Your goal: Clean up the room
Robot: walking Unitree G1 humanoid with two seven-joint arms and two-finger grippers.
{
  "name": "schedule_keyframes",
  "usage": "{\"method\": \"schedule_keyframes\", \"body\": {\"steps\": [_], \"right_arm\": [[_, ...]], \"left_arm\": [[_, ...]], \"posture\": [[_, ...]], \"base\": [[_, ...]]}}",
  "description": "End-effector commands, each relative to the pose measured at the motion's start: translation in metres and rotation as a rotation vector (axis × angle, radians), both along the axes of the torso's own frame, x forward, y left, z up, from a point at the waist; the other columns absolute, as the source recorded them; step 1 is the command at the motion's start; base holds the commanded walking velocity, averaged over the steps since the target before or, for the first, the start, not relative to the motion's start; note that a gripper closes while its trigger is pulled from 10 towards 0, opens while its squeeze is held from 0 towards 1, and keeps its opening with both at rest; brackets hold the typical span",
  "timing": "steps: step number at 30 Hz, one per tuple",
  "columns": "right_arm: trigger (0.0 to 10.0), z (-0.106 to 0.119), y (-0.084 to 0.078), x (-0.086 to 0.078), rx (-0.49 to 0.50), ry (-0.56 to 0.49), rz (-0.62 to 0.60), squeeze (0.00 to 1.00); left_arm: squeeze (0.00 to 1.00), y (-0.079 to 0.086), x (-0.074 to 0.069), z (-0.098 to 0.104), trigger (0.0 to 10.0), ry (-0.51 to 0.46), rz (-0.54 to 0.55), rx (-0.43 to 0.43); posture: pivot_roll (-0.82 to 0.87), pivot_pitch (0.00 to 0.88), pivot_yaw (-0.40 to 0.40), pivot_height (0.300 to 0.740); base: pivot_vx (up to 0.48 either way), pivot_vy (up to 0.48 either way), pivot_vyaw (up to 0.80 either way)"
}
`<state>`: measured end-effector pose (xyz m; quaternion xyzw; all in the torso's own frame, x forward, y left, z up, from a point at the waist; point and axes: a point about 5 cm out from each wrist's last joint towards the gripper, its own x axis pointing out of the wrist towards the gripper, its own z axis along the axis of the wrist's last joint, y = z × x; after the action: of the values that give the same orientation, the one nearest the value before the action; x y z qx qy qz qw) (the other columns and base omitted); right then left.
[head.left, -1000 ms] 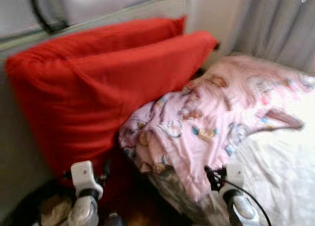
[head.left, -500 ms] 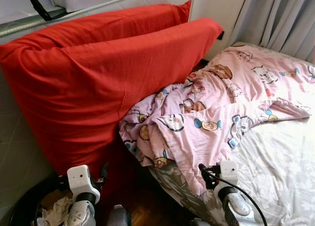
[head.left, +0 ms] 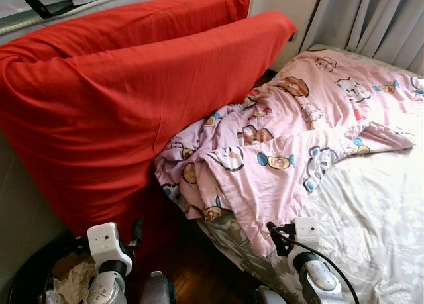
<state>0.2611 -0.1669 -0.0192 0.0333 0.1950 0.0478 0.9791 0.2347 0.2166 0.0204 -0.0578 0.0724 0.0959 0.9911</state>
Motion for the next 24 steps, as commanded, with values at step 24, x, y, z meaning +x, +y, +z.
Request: {"method": "schedule_keyframes", "body": {"steps": [24], "right_arm": [[10.0, -0.0045, 0.004, -0.0033, -0.008, 0.03, 0.01, 0.0]], "left_arm": [[0.0, -0.0021, -0.0019, 0.0032, 10.0, 0.016, -0.014, 0.004]], "posture": [[0.03, 0.146, -0.038, 0.605]], "base": [[0.0, 0.0, 0.0]]}}
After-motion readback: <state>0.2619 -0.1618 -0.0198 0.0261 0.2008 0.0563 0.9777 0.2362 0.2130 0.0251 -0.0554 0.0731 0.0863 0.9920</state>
